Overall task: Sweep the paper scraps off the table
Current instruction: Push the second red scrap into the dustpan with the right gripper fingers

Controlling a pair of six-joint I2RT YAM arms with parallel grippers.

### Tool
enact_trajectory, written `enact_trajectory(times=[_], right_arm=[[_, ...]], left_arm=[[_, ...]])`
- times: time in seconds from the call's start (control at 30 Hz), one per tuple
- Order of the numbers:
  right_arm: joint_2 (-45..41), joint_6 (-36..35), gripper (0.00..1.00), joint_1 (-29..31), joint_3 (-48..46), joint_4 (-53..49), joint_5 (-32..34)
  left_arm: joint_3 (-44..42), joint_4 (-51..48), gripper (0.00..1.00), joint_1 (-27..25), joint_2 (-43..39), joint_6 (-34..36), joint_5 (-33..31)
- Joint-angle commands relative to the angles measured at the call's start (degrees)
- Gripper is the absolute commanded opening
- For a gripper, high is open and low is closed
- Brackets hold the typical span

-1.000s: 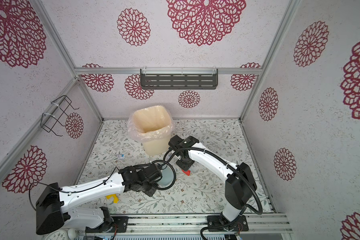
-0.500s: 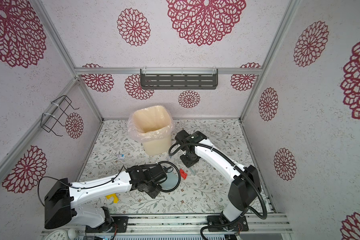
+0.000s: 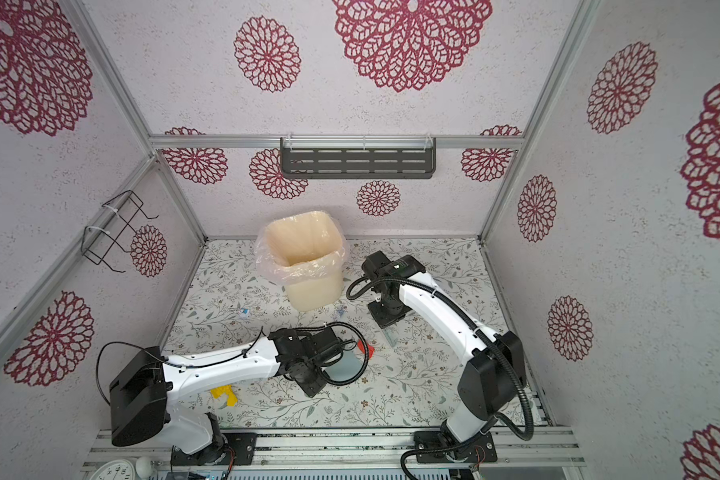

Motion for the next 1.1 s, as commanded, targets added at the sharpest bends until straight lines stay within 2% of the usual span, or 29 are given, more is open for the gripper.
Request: enact_trajectory(times=[0.0, 0.73, 1.07], right_arm=[[0.5, 0.1, 0.00, 0.0, 1.6, -0.6, -0.9], [3.3, 1.1, 0.00, 2.3, 1.9, -0.2, -3.9], [2.5, 4.1, 0.00, 6.5, 3.0, -0.7, -11.9]], left_arm=[[0.7, 0.3, 0.00, 0.7, 0.8, 1.2, 2.0], [0.8, 1.9, 0.00, 4.8, 4.0, 3.9, 6.3], [0.1, 2.9, 0.00, 5.6, 4.2, 4.3, 7.5]])
